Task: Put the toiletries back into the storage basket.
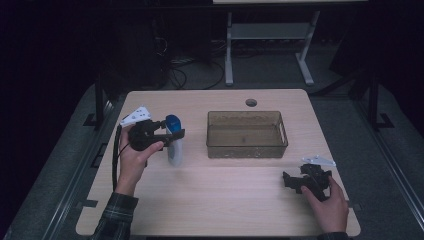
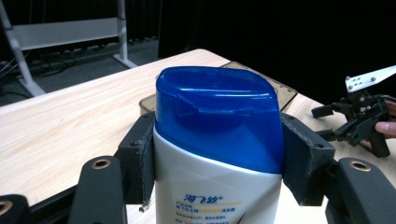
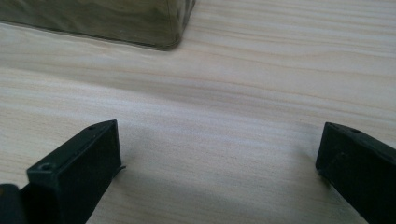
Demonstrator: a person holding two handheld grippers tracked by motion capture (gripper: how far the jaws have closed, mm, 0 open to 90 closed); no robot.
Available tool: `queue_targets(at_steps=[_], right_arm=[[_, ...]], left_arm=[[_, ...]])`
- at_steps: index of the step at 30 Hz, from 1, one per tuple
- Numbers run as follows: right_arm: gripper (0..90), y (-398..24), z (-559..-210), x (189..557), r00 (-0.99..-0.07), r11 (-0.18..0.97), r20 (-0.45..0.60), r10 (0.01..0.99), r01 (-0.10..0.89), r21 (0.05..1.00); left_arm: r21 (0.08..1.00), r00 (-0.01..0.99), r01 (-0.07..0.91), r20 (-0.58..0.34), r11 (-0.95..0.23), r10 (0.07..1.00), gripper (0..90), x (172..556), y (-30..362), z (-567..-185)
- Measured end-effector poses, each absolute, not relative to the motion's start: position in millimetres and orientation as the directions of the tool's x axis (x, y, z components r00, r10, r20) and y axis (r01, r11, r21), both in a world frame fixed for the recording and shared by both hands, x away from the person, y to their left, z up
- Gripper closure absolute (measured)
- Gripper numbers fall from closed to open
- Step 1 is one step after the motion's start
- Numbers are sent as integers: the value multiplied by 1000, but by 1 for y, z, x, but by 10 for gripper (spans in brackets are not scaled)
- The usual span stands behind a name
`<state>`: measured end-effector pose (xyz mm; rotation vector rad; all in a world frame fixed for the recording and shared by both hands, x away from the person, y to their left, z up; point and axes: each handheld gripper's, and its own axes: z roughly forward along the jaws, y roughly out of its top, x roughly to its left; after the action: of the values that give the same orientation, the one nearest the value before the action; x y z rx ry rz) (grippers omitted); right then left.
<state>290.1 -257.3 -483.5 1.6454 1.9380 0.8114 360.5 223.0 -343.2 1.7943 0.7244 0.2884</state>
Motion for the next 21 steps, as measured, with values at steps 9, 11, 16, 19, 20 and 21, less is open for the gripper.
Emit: queue_targets(at_steps=[9, 11, 16, 19, 20, 21], right_arm=[[0, -257, -484, 290, -171, 106, 23, 985, 707, 699], [0, -257, -484, 290, -171, 106, 23, 985, 707, 699], [0, -257, -484, 290, -171, 106, 24, 985, 708, 698], [0, -257, -483, 290, -171, 106, 24, 985, 708, 698], [0, -257, -483, 290, -171, 105, 25, 985, 708, 698], [0, -257, -483, 290, -171, 105, 25, 985, 708, 698]], left_arm=[[930, 802, 310, -144, -197, 579, 362, 372, 201, -332], [931, 807, 307, -145, -197, 573, 362, 374, 197, -330], [936, 816, 295, -144, -190, 559, 361, 380, 186, -324], [940, 823, 286, -142, -185, 550, 362, 384, 177, -319], [941, 825, 283, -140, -186, 548, 361, 385, 175, -318], [942, 828, 281, -140, -185, 544, 361, 387, 172, -317]])
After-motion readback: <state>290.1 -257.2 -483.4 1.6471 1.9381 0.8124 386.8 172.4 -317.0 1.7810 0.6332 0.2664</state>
